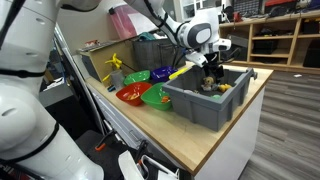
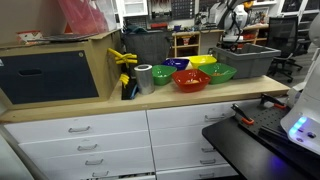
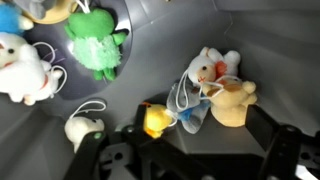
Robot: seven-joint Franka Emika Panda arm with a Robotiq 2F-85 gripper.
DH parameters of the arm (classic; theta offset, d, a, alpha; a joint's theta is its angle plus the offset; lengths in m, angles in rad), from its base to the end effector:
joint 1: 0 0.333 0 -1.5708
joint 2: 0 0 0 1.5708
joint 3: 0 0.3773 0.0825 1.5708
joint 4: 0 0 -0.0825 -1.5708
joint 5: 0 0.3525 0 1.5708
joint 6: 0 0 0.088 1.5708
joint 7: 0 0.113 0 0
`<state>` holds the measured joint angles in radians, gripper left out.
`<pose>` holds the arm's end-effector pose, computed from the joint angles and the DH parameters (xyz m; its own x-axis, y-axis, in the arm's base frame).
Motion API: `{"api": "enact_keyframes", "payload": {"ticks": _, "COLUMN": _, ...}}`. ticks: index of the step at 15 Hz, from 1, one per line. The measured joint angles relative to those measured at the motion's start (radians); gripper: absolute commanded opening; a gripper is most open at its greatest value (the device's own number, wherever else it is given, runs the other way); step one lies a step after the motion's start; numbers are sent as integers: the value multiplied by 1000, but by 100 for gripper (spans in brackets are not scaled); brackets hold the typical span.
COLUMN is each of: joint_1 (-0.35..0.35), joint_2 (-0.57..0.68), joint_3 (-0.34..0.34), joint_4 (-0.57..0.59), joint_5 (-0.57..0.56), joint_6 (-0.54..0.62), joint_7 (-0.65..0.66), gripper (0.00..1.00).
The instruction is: Pick up a toy in the plastic box and put it into the green bowl
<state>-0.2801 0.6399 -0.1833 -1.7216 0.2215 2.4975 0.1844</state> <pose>0.6359 -0.2945 0.2997 0.7065 -0.6943 0.1366 -0.6915 -0.7184 -0.0750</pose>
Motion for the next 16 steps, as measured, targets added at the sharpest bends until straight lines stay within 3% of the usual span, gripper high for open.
{"api": "enact_keyframes", "payload": {"ticks": 3, "joint_1": 0, "joint_2": 10, "joint_3": 0, "joint_4": -13, "joint_5": 14, "joint_6": 13, "joint_7": 25, "gripper": 97}}
{"api": "enact_keyframes", "payload": {"ticks": 4, "joint_1": -1, "joint_2": 14, "joint_3": 0, "joint_4": -19, "joint_5": 21, "joint_6": 13, "joint_7": 40, "gripper": 74}}
{"api": "enact_keyframes", "payload": {"ticks": 6, "joint_1": -1, "joint_2": 20, "joint_3": 0, "joint_4": -29, "joint_5": 39, "joint_6": 13, "joint_7": 64, "gripper": 69}}
{"api": "enact_keyframes", "payload": {"ticks": 15, "joint_1": -4, "joint_2": 10, "joint_3": 0, "joint_4": -26, "joint_5": 59, "joint_6": 19, "joint_7": 78, "gripper": 0}}
{"api": "enact_keyframes", "payload": {"ticks": 16, "joint_1": -5, "joint_2": 5, "joint_3": 0, "joint_4": -26, "joint_5": 59, "joint_6": 19, "joint_7": 77, "gripper": 0}}
